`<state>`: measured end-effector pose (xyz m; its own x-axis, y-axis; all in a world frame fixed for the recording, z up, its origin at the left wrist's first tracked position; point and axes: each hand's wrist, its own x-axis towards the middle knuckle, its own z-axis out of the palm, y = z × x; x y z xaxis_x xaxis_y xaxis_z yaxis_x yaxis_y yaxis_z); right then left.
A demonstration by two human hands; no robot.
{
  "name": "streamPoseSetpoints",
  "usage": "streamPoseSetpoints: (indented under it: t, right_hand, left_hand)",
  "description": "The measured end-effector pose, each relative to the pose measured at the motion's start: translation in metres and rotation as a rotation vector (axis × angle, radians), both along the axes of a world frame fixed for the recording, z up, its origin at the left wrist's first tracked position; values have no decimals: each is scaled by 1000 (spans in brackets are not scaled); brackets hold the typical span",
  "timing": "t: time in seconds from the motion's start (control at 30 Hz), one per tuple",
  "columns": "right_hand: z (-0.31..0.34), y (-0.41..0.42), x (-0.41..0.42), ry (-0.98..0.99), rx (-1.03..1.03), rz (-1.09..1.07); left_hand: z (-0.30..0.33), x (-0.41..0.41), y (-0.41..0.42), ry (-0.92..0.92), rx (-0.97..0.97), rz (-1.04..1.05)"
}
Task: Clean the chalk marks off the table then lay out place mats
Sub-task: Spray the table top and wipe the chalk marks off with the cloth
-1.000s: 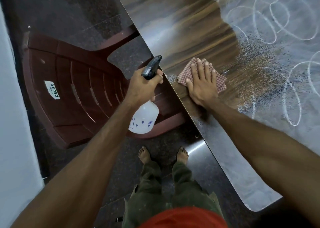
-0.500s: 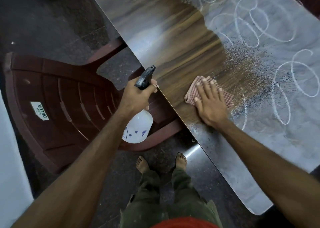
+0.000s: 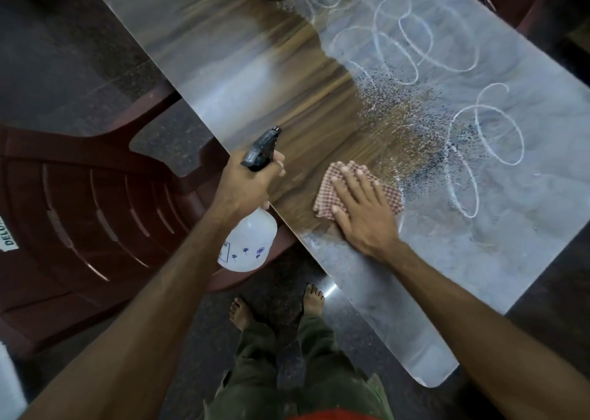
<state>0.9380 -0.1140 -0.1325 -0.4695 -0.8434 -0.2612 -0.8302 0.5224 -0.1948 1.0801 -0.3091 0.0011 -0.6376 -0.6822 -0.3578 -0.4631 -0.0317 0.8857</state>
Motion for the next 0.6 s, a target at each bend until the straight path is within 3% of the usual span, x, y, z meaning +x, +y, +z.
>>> streamPoseSetpoints:
  t: [0.1,0.23,0.4,0.5,0.6]
  right_hand:
    - [2,5,-65,32,-3,-176]
    - [4,-47,-127,31,-39,-318]
    - [-2,-88,-90,69,-28,-118]
    - [-3,-46,-53,20,-50,7]
    - [-4,0,-68,4,-10,-35]
  left_hand:
    - [-3,-10,5,-3,9,-13]
    - [-8,-24,2,-7,-7,-22]
    - [-9,-45,-3,-20,-37,-32]
    - [-7,-58,-4,-26,-40,-37]
    - [-6,-68,-7,-16,-17,-43]
